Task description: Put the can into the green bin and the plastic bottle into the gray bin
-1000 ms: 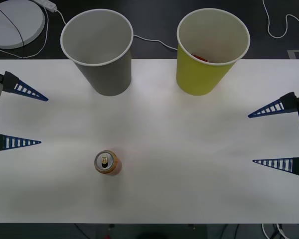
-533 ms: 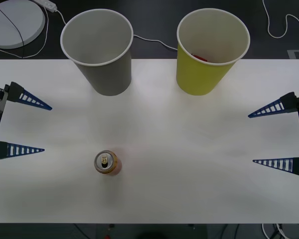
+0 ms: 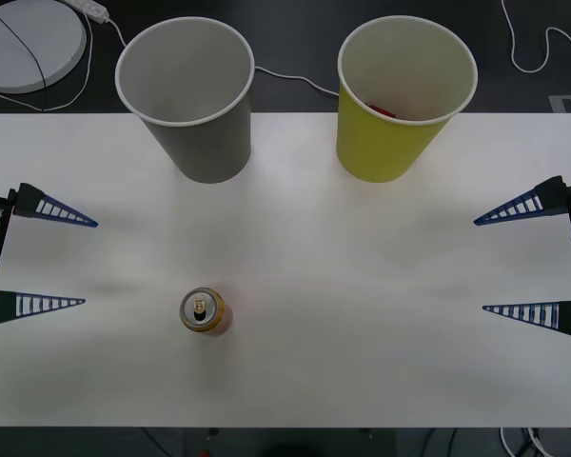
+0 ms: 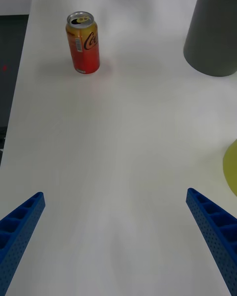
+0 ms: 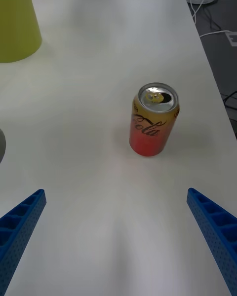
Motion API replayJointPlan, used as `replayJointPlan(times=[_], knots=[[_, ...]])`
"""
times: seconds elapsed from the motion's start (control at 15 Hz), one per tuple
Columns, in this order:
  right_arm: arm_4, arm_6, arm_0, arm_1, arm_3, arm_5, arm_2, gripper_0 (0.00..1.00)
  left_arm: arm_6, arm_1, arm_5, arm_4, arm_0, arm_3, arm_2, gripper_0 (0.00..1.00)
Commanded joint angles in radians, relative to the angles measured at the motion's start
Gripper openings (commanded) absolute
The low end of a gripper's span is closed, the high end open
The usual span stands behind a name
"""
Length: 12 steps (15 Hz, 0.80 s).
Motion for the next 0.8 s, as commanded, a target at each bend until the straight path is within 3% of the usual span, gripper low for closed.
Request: replayJointPlan(times=[0.07, 0.4, 0.8], knots=[[0.000, 0.000, 0.000, 0.000, 0.000, 0.000, 0.000, 1.00, -0.126, -0.009, 0.000, 0.069, 0.000, 0.082, -0.054, 1.00], [0.000, 0.000, 0.000, 0.000, 0.000, 0.000, 0.000, 1.00, -0.299, -0.084, -0.009, 0.126, 0.000, 0.225, -0.099, 1.00], [0.000, 0.000, 0.000, 0.000, 0.000, 0.000, 0.000, 1.00, -0.355, -0.170, -0.052, 0.149, -0.005, 0.330, -0.117, 1.00]])
